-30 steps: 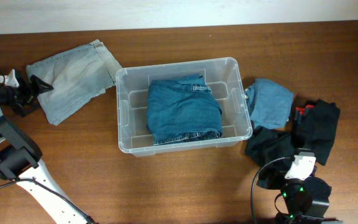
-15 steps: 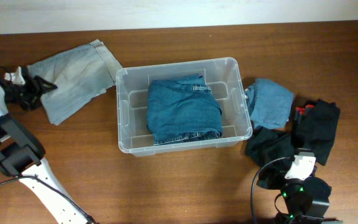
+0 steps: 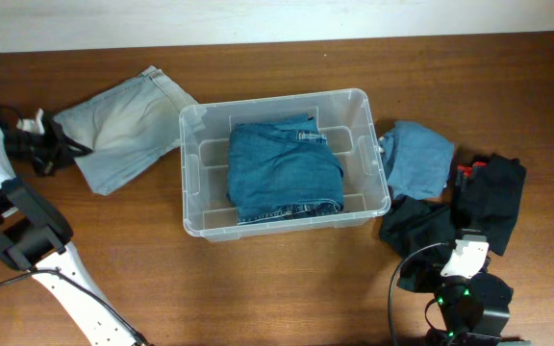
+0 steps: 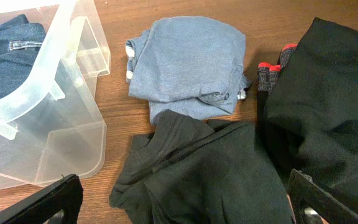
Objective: Pack container
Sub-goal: 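Move the left gripper back and grasp the light-wash denim, then lay the light denim on top of the jeans in the bin, then press the denim flat and lift the left gripper away, then grasp the black clothing item with the right gripper, then place the black item into the bin's left side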
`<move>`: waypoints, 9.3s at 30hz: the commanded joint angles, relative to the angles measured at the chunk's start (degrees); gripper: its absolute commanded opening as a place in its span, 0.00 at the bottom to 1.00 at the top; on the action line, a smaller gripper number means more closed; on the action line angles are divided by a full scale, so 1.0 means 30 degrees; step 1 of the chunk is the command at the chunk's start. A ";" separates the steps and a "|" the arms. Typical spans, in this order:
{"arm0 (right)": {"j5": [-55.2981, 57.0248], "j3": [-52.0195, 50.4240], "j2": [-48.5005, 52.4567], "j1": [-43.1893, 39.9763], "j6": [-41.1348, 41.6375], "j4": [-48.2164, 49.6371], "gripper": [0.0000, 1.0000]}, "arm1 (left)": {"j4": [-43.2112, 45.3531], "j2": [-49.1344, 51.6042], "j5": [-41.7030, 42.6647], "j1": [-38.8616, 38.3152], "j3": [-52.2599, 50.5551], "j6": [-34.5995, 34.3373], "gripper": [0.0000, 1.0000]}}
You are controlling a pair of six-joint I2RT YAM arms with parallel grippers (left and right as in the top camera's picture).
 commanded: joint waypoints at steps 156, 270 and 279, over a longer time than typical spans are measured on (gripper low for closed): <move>-0.4962 1.1344 1.6320 -0.0058 0.2149 0.1851 0.98 | -0.0510 -1.4462 -1.6735 -0.8772 0.5501 -0.1399 0.99; -0.2951 2.7460 3.8272 1.3675 0.5858 0.0240 0.34 | -0.0743 -1.4469 -1.6735 -0.8772 0.5501 -0.1392 0.99; 0.0066 2.8807 3.5765 1.3639 0.4291 -0.2761 0.84 | -0.0750 -1.4462 -1.6735 -0.8772 0.5501 -0.1392 0.99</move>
